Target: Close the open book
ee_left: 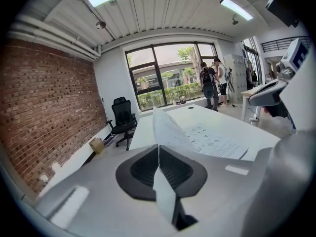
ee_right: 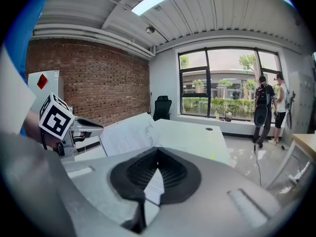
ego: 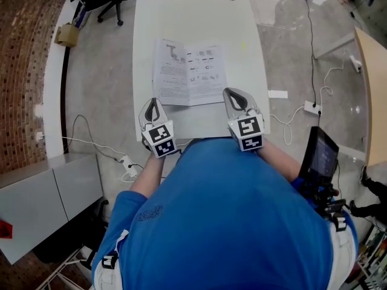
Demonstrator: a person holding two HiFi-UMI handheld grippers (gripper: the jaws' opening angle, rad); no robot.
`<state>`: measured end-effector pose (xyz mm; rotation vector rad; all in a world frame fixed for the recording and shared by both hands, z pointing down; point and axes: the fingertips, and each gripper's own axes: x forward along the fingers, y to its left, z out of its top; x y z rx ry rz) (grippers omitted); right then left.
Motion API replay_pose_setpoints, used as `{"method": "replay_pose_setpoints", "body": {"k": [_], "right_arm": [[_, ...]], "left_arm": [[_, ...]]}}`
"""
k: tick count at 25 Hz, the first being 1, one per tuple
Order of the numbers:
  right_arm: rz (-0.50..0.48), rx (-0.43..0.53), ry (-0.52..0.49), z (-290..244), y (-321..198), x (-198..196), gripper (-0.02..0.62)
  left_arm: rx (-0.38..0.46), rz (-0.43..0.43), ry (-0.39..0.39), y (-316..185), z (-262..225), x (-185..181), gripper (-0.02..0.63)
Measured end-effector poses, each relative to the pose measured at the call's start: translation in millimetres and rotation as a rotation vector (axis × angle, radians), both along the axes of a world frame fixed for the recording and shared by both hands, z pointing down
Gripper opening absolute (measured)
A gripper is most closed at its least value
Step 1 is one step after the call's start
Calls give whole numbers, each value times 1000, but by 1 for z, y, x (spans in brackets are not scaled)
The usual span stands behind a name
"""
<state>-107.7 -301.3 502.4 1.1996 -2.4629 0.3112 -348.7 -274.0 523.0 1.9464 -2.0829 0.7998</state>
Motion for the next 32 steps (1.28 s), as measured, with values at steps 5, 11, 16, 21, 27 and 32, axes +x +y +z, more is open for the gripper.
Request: {"method": "replay_pose_setpoints", "body": {"k": [5, 11, 16, 21, 27, 32], "right_arm": [[30, 7, 3, -1, -2, -10, 3], [69, 1, 7, 7, 0, -17, 3], [103, -7, 19, 12, -1, -10, 3], [127, -18, 29, 17, -3, -5, 3], [140, -31, 36, 23, -1, -6, 3], [144, -38, 37, 25, -2, -6, 3]], "left_arm": [[-28, -3, 9, 4, 12, -20, 17], [-66, 2, 19, 7, 31, -36, 23], [-118, -13, 13, 10, 52, -47, 29], [-180, -25, 10, 11, 72, -52, 35], [-244, -25, -8, 13, 93, -57, 40], [-292, -14, -33, 13, 108, -58, 45]]}}
